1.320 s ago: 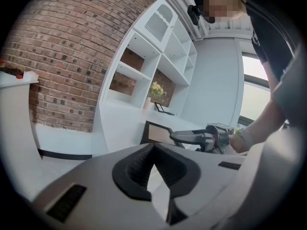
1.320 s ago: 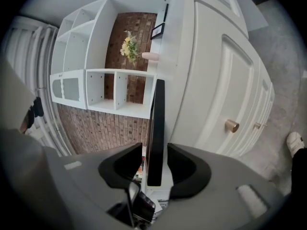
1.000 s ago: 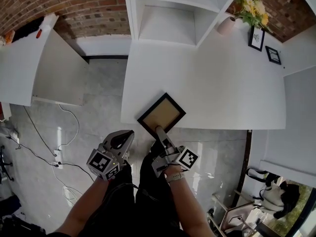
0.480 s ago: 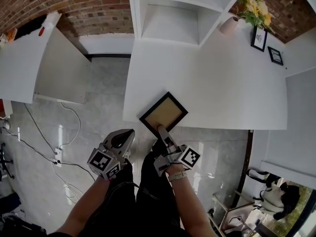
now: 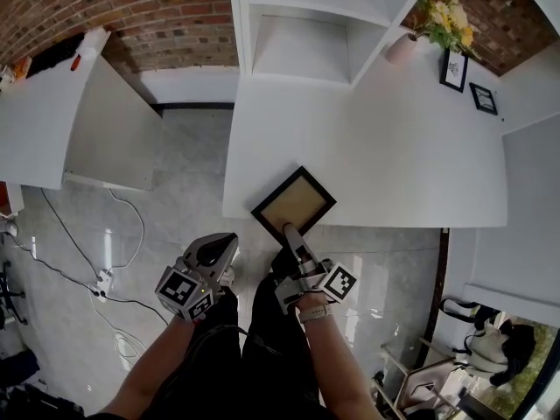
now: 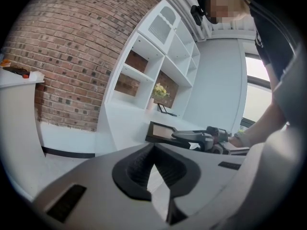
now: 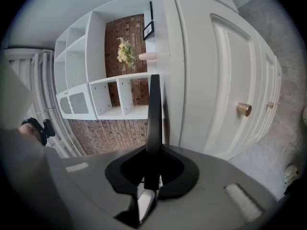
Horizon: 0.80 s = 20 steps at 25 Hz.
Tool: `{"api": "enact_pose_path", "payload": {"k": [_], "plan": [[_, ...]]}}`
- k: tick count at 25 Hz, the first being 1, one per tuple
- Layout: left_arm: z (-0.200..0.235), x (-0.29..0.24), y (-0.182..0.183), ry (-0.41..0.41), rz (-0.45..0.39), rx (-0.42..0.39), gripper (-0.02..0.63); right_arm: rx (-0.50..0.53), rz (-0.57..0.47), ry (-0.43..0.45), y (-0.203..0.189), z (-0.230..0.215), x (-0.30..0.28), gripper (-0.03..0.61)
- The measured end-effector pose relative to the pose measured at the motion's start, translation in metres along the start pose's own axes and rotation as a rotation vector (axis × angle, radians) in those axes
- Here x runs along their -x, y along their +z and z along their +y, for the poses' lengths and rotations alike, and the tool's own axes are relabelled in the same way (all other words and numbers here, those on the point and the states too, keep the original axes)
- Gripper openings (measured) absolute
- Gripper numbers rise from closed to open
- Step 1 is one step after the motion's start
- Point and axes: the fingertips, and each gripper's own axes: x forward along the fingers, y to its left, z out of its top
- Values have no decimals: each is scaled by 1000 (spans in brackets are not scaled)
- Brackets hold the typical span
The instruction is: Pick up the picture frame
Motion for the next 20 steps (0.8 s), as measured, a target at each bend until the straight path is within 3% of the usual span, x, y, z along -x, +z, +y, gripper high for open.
{"api": "enact_pose_path", "payload": {"k": [20], "plan": [[-2, -2, 46, -57, -84, -57, -2, 345, -112, -44, 25, 46, 15, 34]]}}
